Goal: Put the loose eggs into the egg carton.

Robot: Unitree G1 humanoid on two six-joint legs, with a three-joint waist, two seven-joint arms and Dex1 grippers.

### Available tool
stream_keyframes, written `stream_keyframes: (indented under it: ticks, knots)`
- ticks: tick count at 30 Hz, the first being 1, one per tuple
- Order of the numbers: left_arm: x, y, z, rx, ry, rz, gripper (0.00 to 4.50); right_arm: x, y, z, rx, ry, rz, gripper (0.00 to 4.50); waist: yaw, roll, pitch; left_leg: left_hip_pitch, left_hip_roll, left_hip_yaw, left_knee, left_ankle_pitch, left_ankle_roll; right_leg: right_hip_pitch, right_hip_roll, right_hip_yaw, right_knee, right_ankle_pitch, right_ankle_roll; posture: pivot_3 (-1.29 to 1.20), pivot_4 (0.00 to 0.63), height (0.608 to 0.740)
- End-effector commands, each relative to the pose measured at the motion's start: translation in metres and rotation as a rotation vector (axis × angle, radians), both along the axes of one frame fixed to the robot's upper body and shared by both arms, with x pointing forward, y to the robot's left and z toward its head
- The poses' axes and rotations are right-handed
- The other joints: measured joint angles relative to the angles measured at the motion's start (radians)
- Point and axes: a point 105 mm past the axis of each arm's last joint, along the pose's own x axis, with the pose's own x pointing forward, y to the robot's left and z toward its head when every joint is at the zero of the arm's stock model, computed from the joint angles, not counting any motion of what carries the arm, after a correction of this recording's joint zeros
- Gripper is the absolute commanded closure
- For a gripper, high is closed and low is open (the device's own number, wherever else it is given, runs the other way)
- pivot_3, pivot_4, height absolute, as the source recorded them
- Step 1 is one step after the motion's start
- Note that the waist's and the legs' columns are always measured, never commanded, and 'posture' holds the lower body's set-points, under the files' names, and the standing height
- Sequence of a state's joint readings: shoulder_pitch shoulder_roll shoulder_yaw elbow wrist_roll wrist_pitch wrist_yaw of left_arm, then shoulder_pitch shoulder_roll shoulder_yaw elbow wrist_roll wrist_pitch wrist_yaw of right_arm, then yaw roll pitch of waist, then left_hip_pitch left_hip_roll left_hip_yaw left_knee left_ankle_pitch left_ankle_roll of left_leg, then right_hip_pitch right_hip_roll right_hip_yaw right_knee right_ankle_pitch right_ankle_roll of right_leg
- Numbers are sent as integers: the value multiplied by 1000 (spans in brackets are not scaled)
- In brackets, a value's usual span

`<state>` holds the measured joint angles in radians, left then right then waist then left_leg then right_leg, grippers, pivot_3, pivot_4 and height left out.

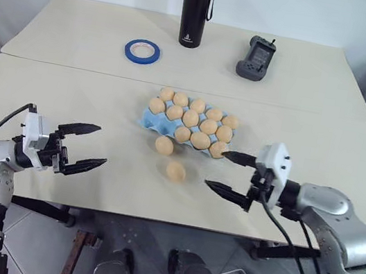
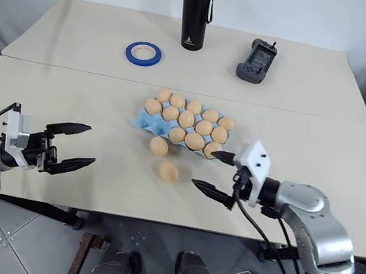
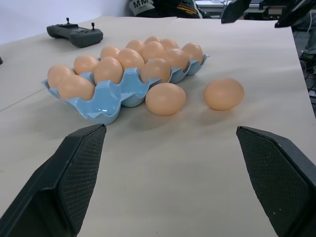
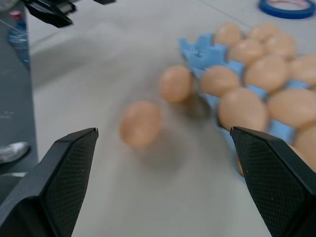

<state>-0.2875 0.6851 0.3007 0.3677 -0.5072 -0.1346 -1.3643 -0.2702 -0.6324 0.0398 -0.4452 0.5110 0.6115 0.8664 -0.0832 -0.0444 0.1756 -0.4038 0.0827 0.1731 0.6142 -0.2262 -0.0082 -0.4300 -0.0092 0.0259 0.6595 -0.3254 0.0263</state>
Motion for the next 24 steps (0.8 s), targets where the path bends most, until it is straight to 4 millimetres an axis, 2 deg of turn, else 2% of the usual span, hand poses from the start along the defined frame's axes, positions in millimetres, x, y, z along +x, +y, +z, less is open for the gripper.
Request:
stream_keyframes:
  ticks: [1, 4, 7, 11, 14, 18, 24]
  knots:
    - [-1, 0, 9, 11, -45, -12, 0, -4, 8, 9, 14, -50, 25, 16, 1, 0, 0, 0, 0, 0, 0, 0, 0, 0, 0, 0, 0, 0, 0, 0, 150, 740]
    - [-2, -4, 11, 14, -61, -18, 0, -6, 10, 7, 34, -55, 42, 16, 2, 0, 0, -1, 0, 0, 0, -1, 1, 0, 0, 0, -1, 0, 0, 0, 150, 740]
    - [-4, -16, 13, 21, -89, -36, 0, -12, 8, 4, 51, -63, 72, 16, 3, 0, 0, -1, 0, 0, 0, -1, 1, 0, 0, 0, -1, 0, 0, 0, 150, 740]
    - [-5, -52, 22, -8, -133, -51, 0, -18, -1, 15, 124, -110, 109, 16, 5, 0, 0, -1, 0, 0, 0, -1, 1, 1, 0, 0, -1, 0, 1, 0, 150, 740]
    - [-5, -70, 26, -40, -159, -40, 0, -21, -11, 16, 119, -118, 136, 16, 5, -1, 0, 0, -1, 0, 2, 0, 2, 2, 0, 0, -1, 1, 3, 0, 150, 740]
    - [-7, -97, 19, -29, -160, -24, 0, -23, -23, 15, 74, -115, 143, 16, 3, -1, 0, 1, -1, 0, 2, 0, 2, 3, 0, 1, 0, 2, 4, 0, 150, 740]
    - [-10, -133, -1, -3, -140, -29, 0, -14, -27, 19, 59, -135, 108, 16, 3, 0, 0, 2, -1, 0, 3, 1, 2, 3, 1, 2, 1, 2, 4, 0, 150, 740]
